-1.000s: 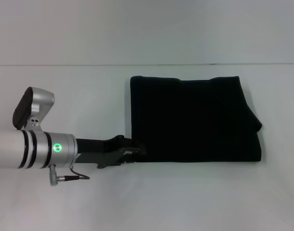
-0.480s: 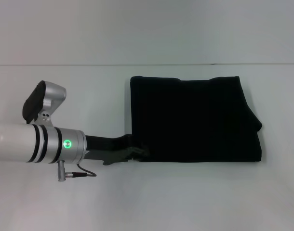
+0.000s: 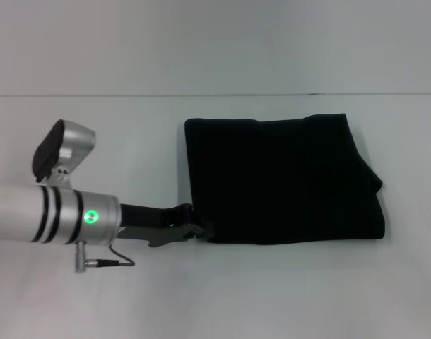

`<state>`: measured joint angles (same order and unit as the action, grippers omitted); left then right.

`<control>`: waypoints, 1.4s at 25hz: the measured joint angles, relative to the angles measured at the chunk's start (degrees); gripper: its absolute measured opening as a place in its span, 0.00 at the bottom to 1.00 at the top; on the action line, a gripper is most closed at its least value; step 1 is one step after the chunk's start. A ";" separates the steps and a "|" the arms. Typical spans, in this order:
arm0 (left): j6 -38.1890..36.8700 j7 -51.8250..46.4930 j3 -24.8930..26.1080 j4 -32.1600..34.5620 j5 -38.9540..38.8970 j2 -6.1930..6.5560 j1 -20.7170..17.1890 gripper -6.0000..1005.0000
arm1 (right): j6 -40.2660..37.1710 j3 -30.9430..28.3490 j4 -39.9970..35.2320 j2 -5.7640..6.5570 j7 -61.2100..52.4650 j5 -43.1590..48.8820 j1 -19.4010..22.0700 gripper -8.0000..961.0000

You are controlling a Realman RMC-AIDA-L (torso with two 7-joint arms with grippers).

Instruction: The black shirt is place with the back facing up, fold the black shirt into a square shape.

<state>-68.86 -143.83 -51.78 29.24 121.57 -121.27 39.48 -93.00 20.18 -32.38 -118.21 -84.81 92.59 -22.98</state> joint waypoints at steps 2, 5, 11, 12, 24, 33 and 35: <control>-2.31 0.36 0.61 1.34 -0.22 0.17 -1.35 0.08 | 0.09 -0.04 0.32 0.07 0.00 0.00 -0.19 0.73; -6.08 0.23 2.31 4.17 -0.29 0.31 -4.40 0.10 | 0.15 -0.06 0.64 0.18 -0.01 0.00 -0.44 0.73; -10.57 0.80 5.53 6.26 0.10 0.84 -8.77 0.14 | 0.48 -0.06 0.65 0.12 -0.01 0.01 -0.81 0.73; -11.25 1.31 6.04 6.18 0.10 0.98 -8.88 0.14 | 0.62 -0.07 0.65 0.10 0.00 -0.01 -0.91 0.73; -19.81 0.95 14.57 8.95 8.99 4.71 -6.11 0.22 | 1.98 0.60 -0.16 1.02 -2.07 1.85 -1.67 0.73; -26.19 37.13 18.90 12.69 4.07 4.28 -2.52 0.63 | -1.66 3.59 -10.73 2.31 0.41 27.15 -1.49 0.73; -24.67 42.29 18.13 12.59 3.78 3.81 -1.19 0.72 | -2.95 4.09 -11.18 2.16 0.62 30.14 -2.28 0.73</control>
<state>-93.53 -101.54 -33.65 41.83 125.35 -117.46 38.29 -95.94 24.27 -43.56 -116.05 -84.19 122.73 -25.26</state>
